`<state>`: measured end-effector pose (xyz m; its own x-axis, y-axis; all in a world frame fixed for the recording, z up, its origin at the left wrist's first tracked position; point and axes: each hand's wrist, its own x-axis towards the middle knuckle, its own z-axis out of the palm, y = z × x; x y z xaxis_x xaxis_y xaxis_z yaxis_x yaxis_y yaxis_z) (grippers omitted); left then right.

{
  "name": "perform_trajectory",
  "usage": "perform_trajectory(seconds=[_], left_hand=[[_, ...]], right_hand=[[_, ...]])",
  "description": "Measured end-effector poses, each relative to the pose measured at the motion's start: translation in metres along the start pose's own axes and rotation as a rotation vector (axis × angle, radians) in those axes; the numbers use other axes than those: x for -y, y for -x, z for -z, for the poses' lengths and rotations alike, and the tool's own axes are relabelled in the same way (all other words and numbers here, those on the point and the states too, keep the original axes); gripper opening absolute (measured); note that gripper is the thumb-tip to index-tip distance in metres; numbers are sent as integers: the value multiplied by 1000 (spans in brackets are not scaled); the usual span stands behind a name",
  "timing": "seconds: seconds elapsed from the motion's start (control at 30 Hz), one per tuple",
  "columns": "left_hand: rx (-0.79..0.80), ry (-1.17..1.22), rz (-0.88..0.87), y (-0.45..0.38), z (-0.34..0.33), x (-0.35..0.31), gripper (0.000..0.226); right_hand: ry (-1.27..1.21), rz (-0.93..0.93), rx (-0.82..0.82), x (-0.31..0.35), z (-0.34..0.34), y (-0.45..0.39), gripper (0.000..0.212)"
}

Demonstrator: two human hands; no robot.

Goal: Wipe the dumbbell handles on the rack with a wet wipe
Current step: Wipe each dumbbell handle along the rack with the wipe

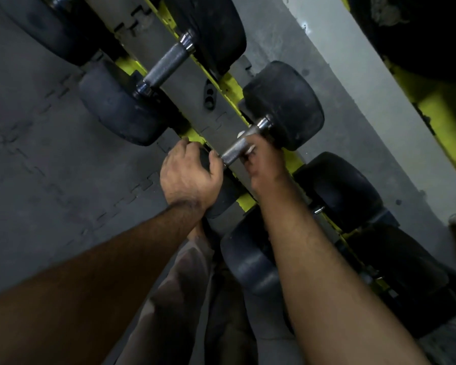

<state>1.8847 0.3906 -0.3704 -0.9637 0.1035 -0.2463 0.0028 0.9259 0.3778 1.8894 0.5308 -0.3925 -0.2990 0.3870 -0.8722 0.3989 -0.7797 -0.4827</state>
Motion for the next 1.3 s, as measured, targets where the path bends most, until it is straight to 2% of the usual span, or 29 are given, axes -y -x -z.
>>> perform_trajectory(seconds=[0.1, 0.23, 0.4, 0.53, 0.6, 0.7, 0.93, 1.03, 1.17, 1.3], left_hand=[[-7, -2, 2, 0, -2, 1, 50], [-2, -3, 7, 0, -1, 1, 50], [-10, 7, -7, 0, -3, 3, 50], [-6, 10, 2, -1, -1, 2, 49], [-5, 12, -6, 0, -1, 1, 48], [-16, 20, -11, -2, -1, 2, 44], [-64, 33, -46, 0, 6, -2, 34], [-80, 40, -39, 2, 9, -5, 35], [-95, 69, 11, 26, 13, -16, 44], [-95, 117, 57, 70, 21, -34, 48]], right_hand=[[-37, 19, -81, 8, 0, -5, 8], [348, -79, 81, -15, -1, 18, 12], [341, -96, 104, -5, 7, 6, 5], [505, -132, 273, -22, 10, 21, 10], [507, -136, 295, -16, 13, 21, 18], [485, -101, 234, -14, 16, 22, 31], [328, -102, 111, -17, 28, 45, 29], [237, -136, 160, -5, 32, 64, 25], [206, -147, 253, 10, 48, 81, 9], [314, -86, 258, 20, 74, 94, 15]])
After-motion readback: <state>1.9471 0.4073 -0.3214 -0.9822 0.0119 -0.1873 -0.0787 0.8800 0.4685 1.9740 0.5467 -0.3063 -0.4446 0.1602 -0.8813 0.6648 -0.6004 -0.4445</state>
